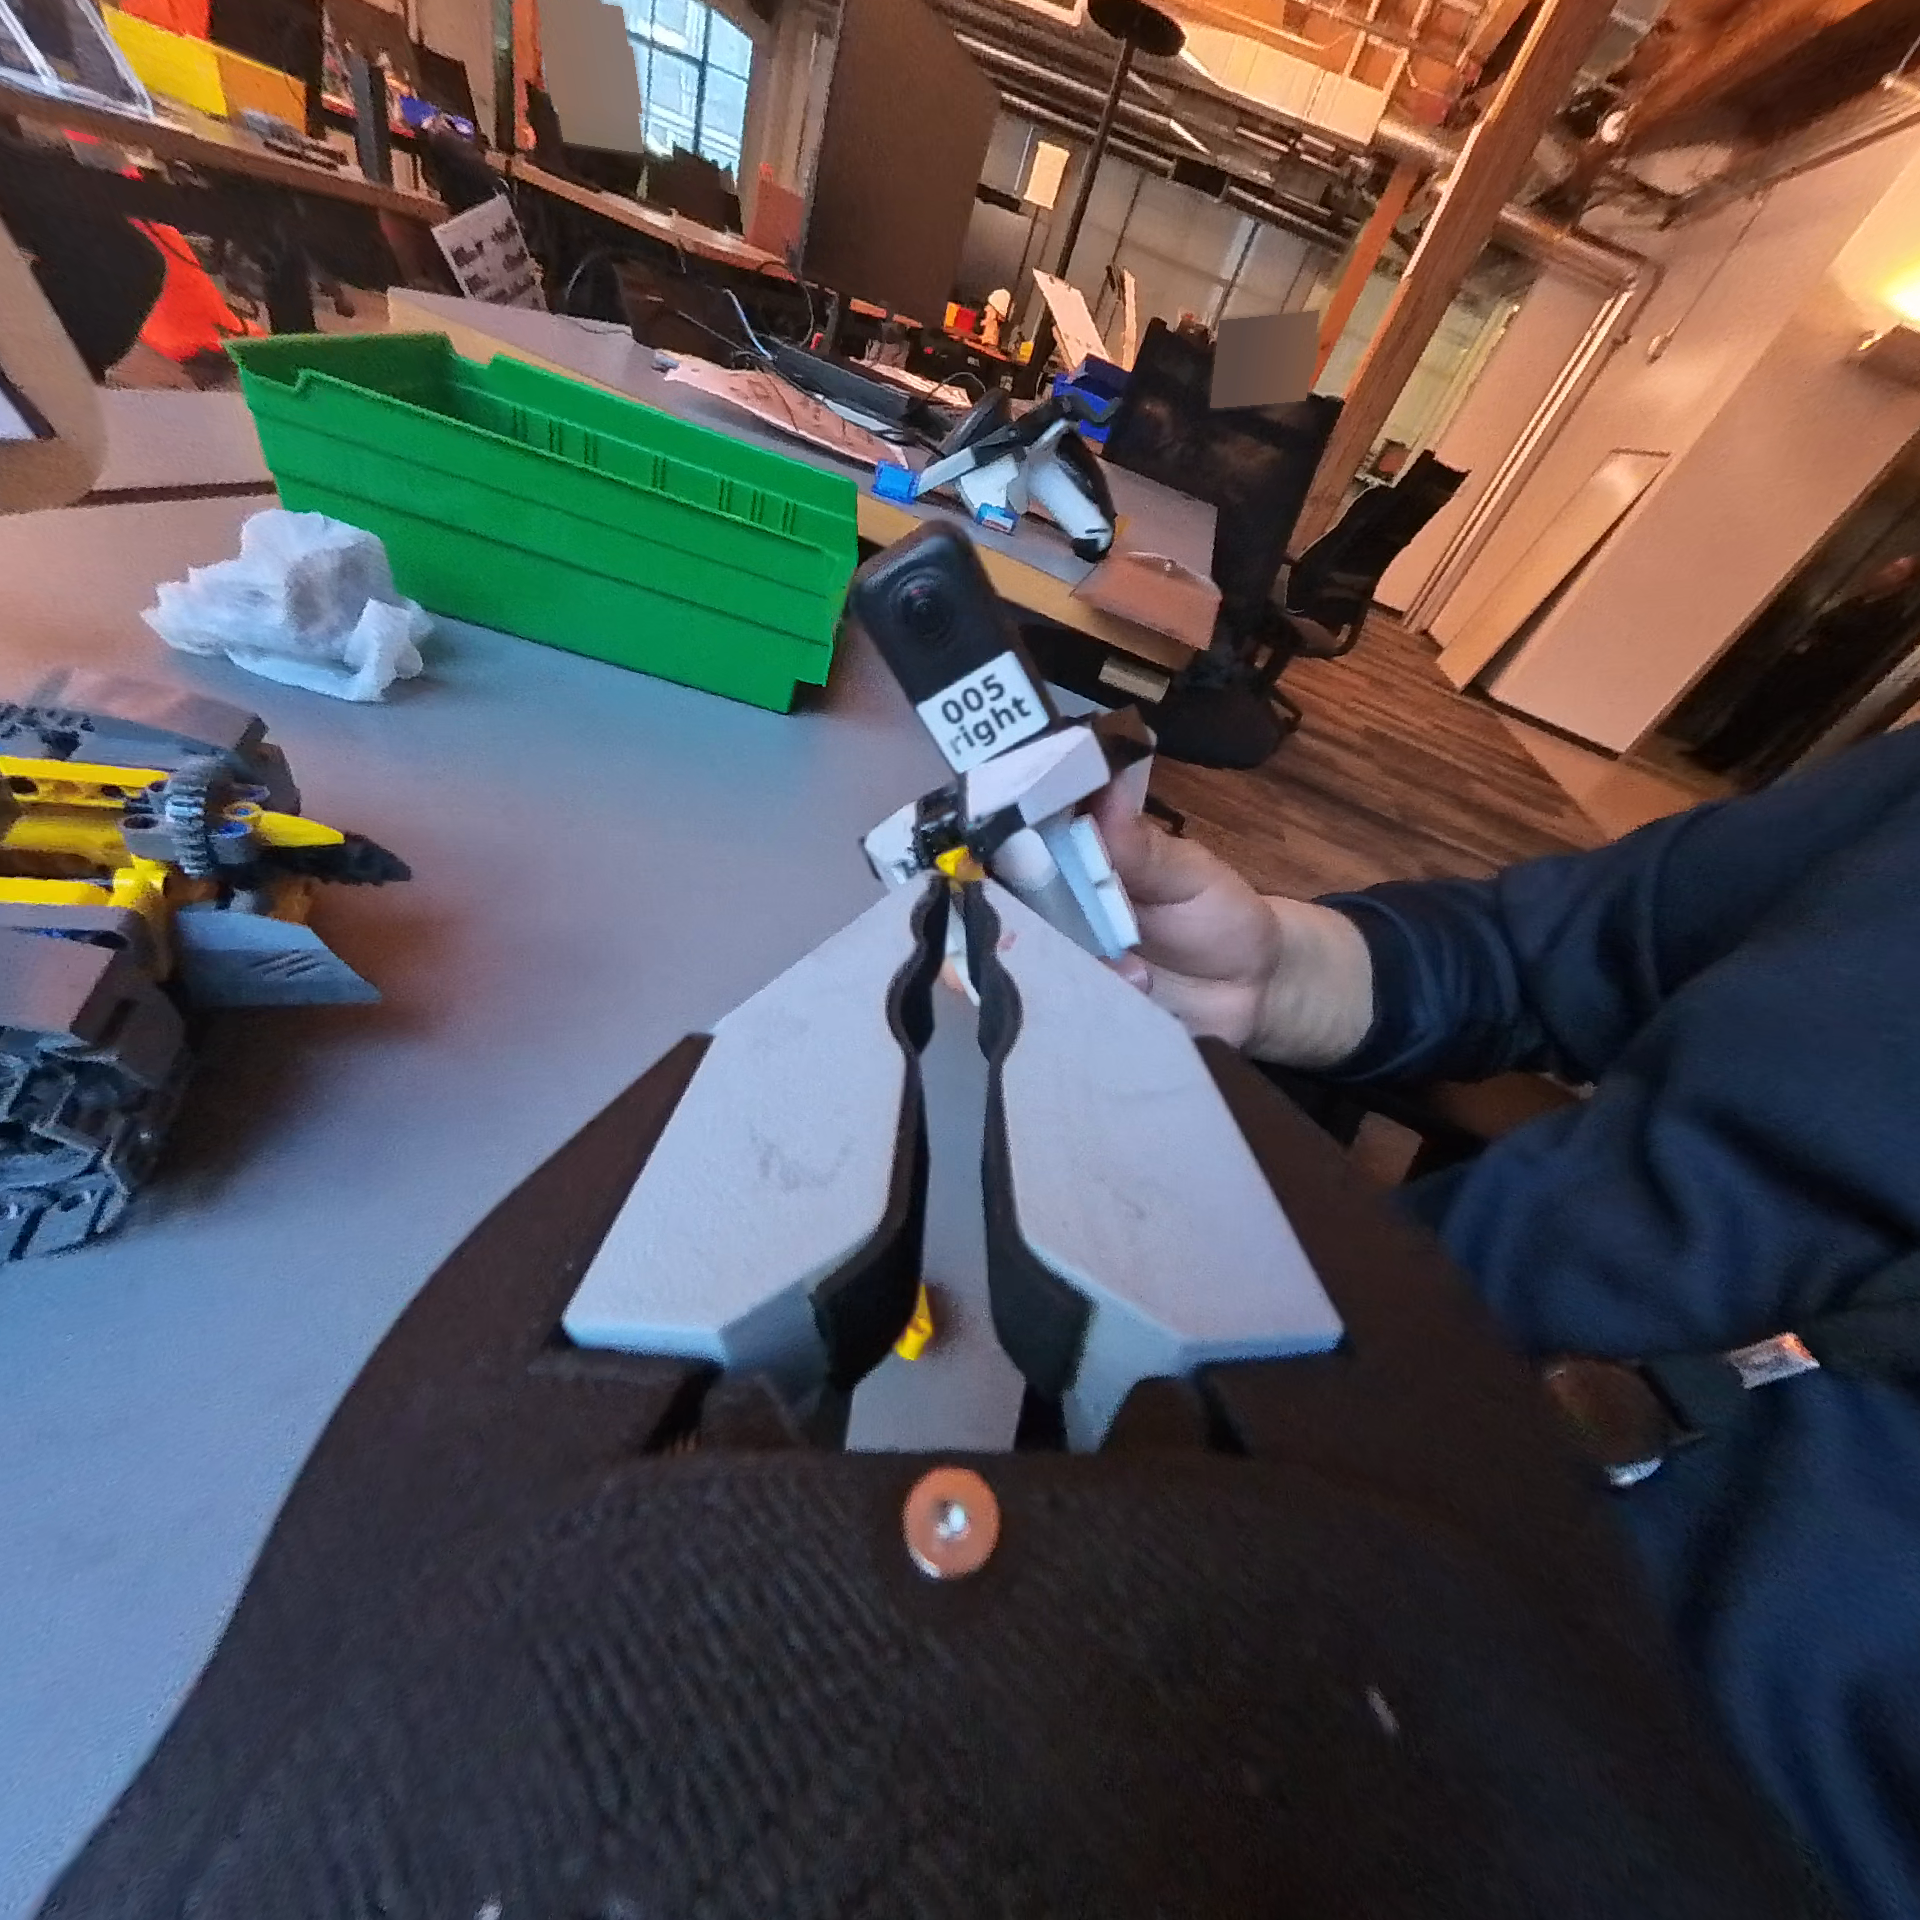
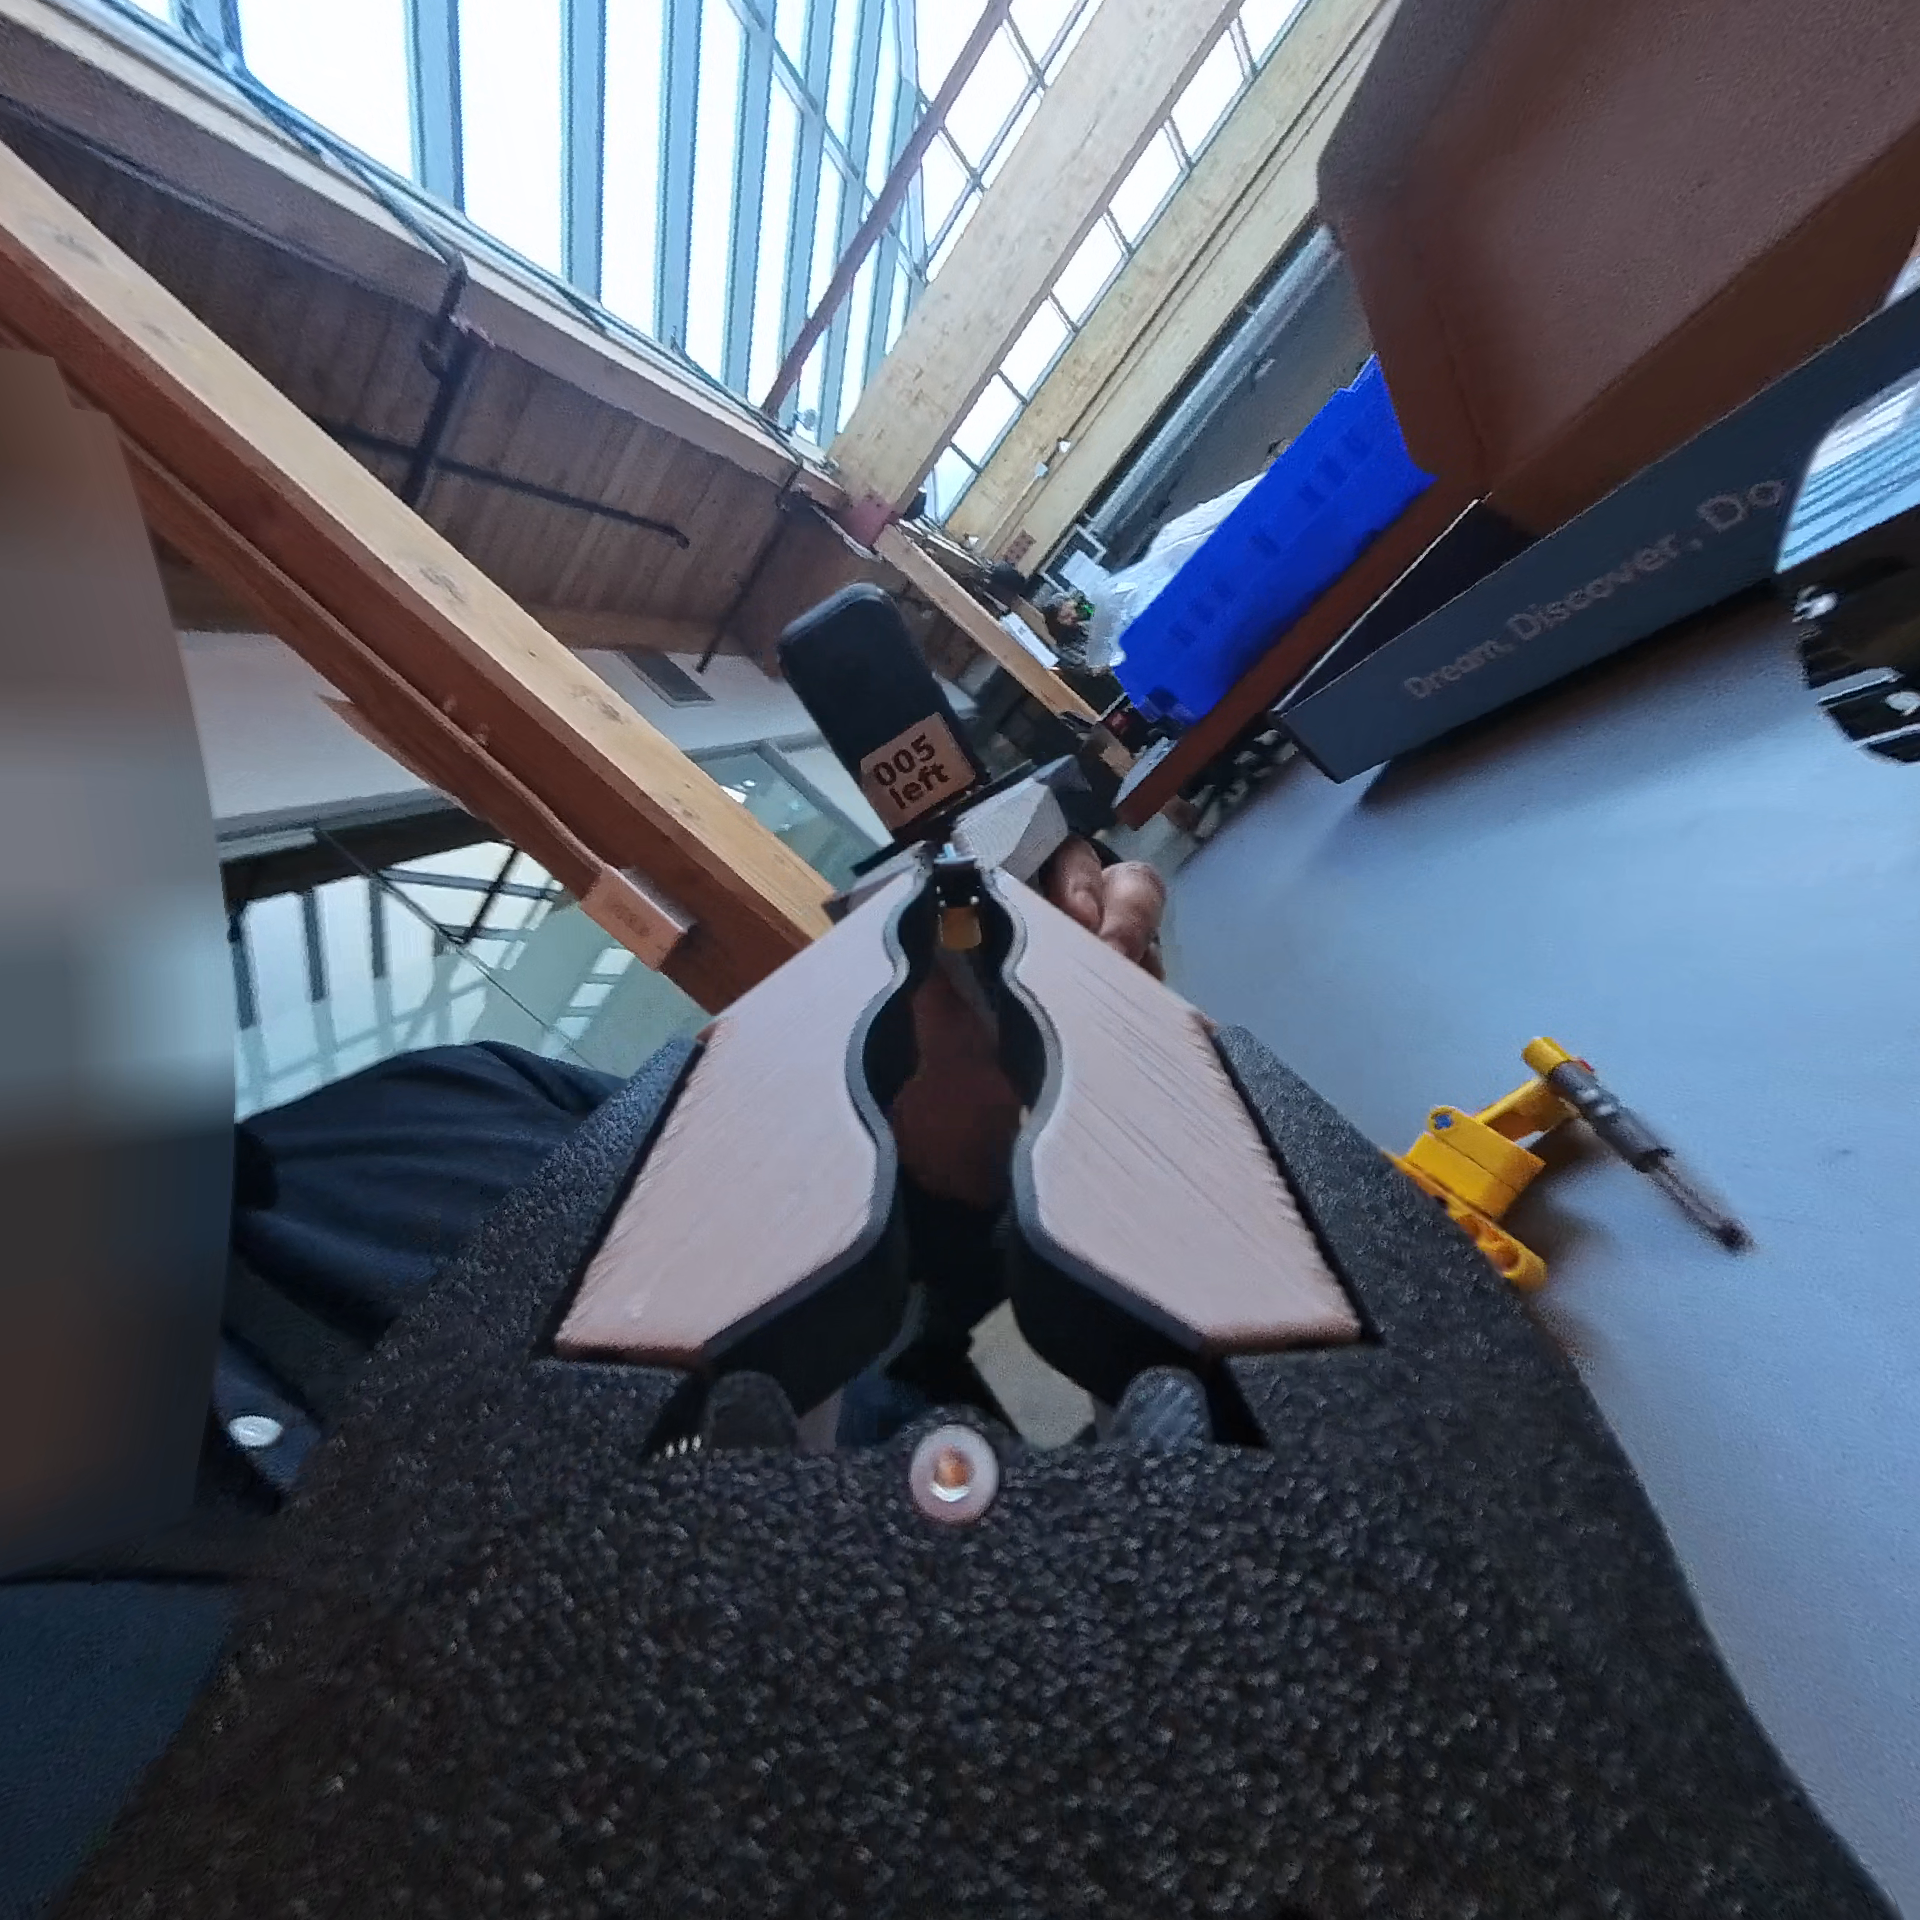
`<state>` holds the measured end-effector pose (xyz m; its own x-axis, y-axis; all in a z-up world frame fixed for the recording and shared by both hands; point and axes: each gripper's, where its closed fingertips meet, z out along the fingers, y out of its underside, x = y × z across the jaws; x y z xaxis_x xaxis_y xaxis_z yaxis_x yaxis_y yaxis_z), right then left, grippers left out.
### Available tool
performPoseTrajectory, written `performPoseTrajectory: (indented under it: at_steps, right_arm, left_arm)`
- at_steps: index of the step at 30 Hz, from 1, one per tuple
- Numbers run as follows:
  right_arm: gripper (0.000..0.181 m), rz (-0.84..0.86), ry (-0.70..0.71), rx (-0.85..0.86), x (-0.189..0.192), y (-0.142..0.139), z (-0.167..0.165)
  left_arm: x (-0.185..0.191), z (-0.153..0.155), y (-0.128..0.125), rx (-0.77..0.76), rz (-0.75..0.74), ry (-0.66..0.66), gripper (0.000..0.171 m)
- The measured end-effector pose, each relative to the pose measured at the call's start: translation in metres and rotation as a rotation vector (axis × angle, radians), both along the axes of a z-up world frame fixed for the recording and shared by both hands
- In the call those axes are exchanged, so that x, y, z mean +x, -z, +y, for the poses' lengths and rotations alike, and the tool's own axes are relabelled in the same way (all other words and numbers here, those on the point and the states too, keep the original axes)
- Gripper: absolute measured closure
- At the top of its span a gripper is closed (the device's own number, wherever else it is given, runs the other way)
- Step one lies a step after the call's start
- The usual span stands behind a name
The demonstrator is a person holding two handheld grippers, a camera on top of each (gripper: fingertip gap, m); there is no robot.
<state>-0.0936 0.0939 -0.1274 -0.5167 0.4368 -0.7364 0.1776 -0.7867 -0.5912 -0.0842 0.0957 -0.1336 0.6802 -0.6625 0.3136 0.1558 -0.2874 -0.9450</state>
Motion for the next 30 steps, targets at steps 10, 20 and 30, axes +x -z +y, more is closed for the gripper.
performPoseTrajectory:
  at_steps: [10,20,30]
  right_arm:
    - [0.175,-0.008,0.044,0.117,0.0004,0.0022,0.0011]
    - [0.176,0.013,0.108,0.198,0.0008,0.0007,0.004]
    - [0.176,0.025,0.117,0.208,0.0022,-0.001,0.0052]
  left_arm:
    - [0.0015,0.0007,0.0003,-0.004,-0.021,0.004,0.166]
    - [-0.0002,0.006,-0.002,-0.017,-0.157,-0.035,0.167]
    - [0.0006,0.0069,-0.0052,0.145,0.08,-0.123,0.16]
